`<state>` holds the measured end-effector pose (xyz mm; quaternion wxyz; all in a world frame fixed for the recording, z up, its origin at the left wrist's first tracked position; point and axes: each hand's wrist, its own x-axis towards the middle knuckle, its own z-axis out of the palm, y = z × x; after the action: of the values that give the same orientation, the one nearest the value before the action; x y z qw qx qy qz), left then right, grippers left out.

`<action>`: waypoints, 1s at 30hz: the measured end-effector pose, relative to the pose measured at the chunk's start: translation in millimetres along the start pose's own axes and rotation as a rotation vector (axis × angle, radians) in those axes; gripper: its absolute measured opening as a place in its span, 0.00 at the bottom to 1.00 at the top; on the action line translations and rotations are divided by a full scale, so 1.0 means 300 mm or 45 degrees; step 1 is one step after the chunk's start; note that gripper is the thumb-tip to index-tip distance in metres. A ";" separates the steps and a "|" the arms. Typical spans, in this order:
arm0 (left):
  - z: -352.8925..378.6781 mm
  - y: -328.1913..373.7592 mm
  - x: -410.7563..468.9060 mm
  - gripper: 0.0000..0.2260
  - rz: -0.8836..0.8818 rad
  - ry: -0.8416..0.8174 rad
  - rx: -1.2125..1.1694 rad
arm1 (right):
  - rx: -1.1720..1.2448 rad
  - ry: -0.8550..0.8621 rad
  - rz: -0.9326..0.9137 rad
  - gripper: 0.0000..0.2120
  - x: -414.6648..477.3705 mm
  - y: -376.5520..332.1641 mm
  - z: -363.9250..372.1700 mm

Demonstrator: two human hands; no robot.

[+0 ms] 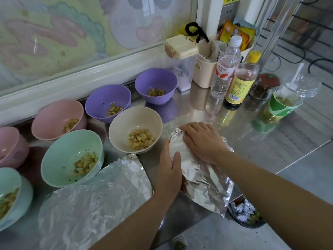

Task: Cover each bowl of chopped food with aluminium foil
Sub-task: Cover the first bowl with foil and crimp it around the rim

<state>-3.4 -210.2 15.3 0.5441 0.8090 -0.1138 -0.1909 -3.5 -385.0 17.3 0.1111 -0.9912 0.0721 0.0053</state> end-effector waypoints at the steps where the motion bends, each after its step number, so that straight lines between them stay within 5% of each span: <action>1: -0.001 0.005 0.002 0.22 -0.036 0.005 -0.050 | 0.007 0.005 -0.002 0.25 0.000 0.001 0.001; 12: -0.015 -0.020 0.045 0.15 -0.319 -0.069 -0.293 | -0.002 -0.051 -0.008 0.32 0.005 -0.007 -0.019; 22: -0.069 0.004 0.092 0.28 0.552 -0.268 0.598 | -0.206 -0.343 -0.104 0.62 -0.197 -0.004 -0.076; 30: -0.050 -0.001 0.127 0.34 0.654 -0.358 0.911 | -0.185 -0.201 -0.100 0.65 -0.232 -0.013 -0.035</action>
<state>37.3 -212.5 13.0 0.2396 0.8578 -0.4420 -0.1066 -71.9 -373.7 30.4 0.0443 -0.9952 0.0236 0.0843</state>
